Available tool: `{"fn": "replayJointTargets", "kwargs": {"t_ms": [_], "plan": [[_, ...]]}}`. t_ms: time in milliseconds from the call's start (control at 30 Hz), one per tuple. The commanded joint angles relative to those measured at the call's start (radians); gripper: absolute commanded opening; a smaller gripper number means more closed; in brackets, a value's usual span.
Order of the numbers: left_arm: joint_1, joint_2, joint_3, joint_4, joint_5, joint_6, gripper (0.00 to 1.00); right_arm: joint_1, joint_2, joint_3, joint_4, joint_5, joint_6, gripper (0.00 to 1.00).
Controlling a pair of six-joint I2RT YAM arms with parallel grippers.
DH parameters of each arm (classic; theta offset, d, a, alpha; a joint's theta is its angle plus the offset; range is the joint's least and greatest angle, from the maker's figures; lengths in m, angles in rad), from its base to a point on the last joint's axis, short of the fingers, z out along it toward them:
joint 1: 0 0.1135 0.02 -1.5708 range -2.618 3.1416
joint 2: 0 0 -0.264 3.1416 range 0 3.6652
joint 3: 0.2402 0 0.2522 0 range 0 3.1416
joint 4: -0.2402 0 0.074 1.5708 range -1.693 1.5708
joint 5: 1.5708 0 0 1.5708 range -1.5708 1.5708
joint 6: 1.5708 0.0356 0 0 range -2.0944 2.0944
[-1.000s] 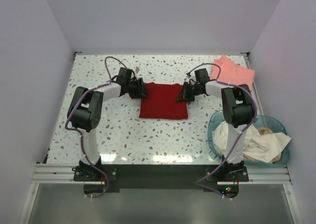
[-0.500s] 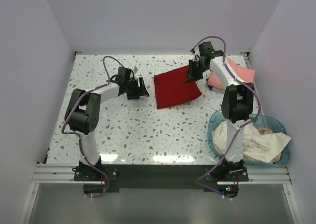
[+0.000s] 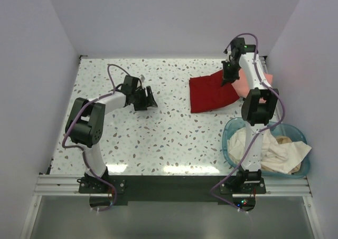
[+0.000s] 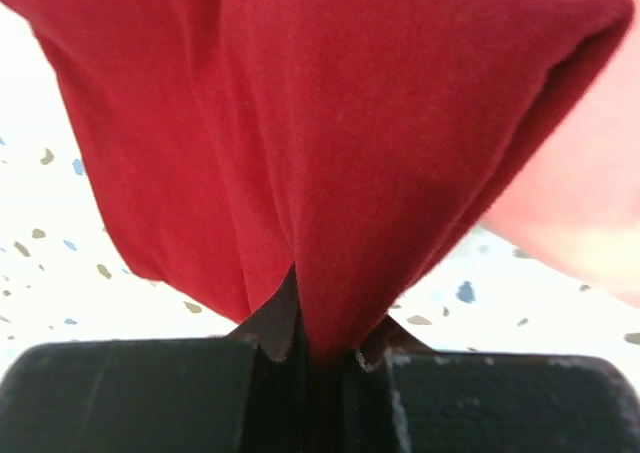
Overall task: Fold and stack the t-shirts
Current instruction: Neatly place the folded tshirt to the corner
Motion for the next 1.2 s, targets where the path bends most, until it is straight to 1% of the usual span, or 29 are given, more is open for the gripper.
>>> {"fn": "replayJointTargets", "kwargs": {"t_ms": [0,167,367,400,600,867,1033,1167], "plan": [[0.006,-0.049,-0.01,0.034,-0.006,-0.017,0.7,-0.016,-0.039,0.076,-0.049,0.096,-0.054,0.0],[0.006,-0.047,-0.014,0.032,-0.007,-0.019,0.7,-0.031,-0.019,0.185,-0.052,0.123,-0.072,0.0],[0.006,-0.055,-0.033,0.031,-0.013,-0.019,0.7,-0.044,-0.042,0.217,0.017,0.141,-0.066,0.0],[0.006,-0.06,-0.036,0.031,-0.015,-0.019,0.7,-0.073,-0.046,0.22,0.023,0.141,-0.057,0.0],[0.006,-0.064,-0.052,0.035,-0.021,-0.023,0.7,-0.132,-0.072,0.266,0.075,0.127,-0.017,0.0],[0.006,-0.058,-0.068,0.052,-0.024,-0.038,0.7,-0.208,-0.089,0.334,0.126,0.02,0.039,0.0],[0.006,-0.055,-0.08,0.067,-0.021,-0.049,0.7,-0.241,-0.12,0.317,0.147,-0.06,0.07,0.0],[0.006,-0.047,-0.076,0.067,-0.021,-0.049,0.7,-0.283,-0.135,0.315,0.186,-0.152,0.134,0.0]]}}
